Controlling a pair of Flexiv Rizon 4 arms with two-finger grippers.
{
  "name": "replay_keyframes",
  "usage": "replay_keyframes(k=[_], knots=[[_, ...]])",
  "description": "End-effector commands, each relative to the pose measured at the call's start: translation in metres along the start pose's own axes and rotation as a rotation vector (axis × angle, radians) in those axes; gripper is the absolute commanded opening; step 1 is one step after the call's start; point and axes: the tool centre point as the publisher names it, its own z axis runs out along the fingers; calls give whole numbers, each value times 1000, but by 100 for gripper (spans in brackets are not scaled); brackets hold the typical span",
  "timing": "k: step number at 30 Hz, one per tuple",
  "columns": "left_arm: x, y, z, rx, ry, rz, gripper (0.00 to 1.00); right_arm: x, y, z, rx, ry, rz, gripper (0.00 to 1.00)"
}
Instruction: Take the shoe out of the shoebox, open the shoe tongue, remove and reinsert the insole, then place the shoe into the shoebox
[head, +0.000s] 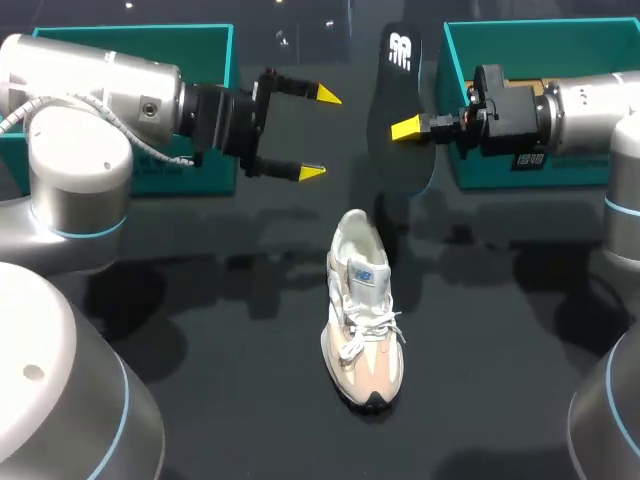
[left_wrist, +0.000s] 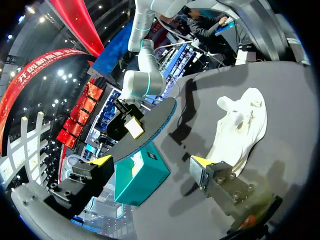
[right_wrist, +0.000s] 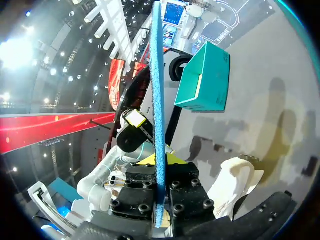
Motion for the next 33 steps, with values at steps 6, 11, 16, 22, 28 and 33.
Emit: replay_keyframes(k=[6, 11, 16, 22, 28, 33], knots=[[22, -8, -35, -180, 237, -395, 100, -6, 1, 3, -26, -12, -117, 0], [28, -7, -37, -373, 207, -251, 100, -8, 0, 4, -19, -7, -124, 0], [28, -7, -37, -373, 207, -251, 100, -8, 0, 4, -19, -7, -124, 0], [42, -6, -28, -396, 289, -316, 100, -12, -2, 8, -30, 8, -152, 0], [55, 3, -27, -476, 358, -461, 100, -20, -5, 17, -91, 69, -258, 0], [71, 9, -26, -537, 397, -568, 100, -23, -7, 21, -100, 86, -306, 0]])
